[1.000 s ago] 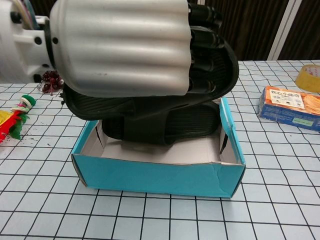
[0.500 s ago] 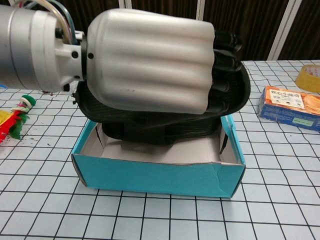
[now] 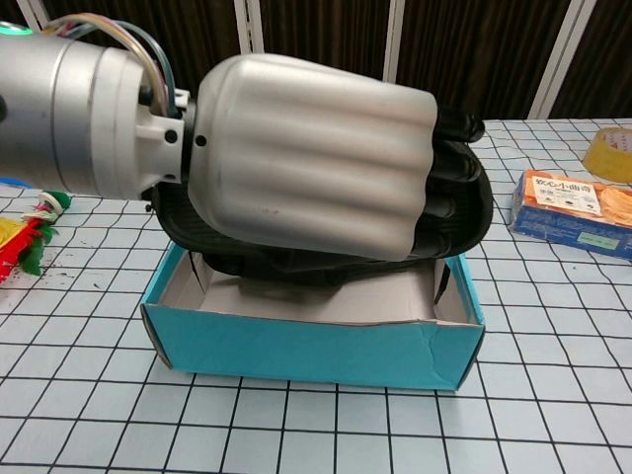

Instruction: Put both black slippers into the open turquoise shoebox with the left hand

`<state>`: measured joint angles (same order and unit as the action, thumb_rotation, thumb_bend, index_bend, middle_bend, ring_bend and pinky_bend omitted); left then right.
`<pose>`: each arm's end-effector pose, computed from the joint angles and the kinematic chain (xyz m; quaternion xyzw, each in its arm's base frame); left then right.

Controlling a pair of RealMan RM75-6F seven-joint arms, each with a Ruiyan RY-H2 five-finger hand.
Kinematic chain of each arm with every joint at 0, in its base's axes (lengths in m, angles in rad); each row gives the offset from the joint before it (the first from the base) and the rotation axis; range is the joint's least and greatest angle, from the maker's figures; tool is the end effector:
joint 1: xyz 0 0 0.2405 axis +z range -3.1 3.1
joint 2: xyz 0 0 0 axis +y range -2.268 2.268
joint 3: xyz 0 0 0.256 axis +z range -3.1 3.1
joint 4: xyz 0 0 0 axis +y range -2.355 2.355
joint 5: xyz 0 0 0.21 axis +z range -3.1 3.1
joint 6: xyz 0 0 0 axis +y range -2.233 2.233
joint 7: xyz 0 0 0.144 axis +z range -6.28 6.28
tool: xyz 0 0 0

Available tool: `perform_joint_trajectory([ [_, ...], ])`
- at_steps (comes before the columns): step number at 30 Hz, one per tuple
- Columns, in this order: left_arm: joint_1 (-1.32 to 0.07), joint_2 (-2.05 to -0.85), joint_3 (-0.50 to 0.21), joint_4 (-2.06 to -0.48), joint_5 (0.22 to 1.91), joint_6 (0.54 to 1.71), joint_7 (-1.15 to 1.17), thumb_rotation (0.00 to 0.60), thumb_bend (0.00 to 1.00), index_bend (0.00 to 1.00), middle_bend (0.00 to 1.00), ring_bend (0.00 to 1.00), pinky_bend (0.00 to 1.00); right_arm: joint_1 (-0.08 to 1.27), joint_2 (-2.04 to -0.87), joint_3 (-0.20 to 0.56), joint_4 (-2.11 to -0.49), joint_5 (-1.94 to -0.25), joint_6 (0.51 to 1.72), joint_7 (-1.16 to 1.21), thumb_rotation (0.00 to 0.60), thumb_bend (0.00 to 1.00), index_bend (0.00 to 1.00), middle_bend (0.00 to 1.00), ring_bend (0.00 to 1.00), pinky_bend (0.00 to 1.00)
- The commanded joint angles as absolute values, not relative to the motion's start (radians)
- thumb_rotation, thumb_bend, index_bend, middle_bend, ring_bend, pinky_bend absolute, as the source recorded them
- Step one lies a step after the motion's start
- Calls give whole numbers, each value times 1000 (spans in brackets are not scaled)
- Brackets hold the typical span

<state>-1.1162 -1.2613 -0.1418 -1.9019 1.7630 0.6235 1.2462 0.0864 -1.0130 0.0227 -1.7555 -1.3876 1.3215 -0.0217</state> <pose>0.0170 0.2490 0.0060 -0.8080 0.4578 -0.2734 0.2504 -0.3151 -0.1706 0.1593 0.5927 -0.4714 0.3189 0.5699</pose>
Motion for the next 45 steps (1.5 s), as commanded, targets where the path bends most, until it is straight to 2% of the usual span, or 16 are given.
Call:
perform_joint_trajectory([
  [1, -1123, -1262, -146, -1889, 1761, 612, 1246, 600, 509, 578, 659, 199, 186, 86, -1013, 23, -1756, -1388, 1322, -20, 600, 235, 100, 134, 123, 94],
  [37, -1132, -1352, -97, -1741, 1850, 639, 1136, 600, 509, 569, 660, 198, 186, 87, -1013, 29, -1750, -1368, 1316, -20, 600, 235, 100, 134, 124, 94],
  [45, -1140, -1377, -107, -1706, 1860, 656, 1105, 600, 509, 569, 659, 198, 186, 89, -1013, 31, -1749, -1365, 1313, -18, 600, 236, 100, 134, 124, 94],
])
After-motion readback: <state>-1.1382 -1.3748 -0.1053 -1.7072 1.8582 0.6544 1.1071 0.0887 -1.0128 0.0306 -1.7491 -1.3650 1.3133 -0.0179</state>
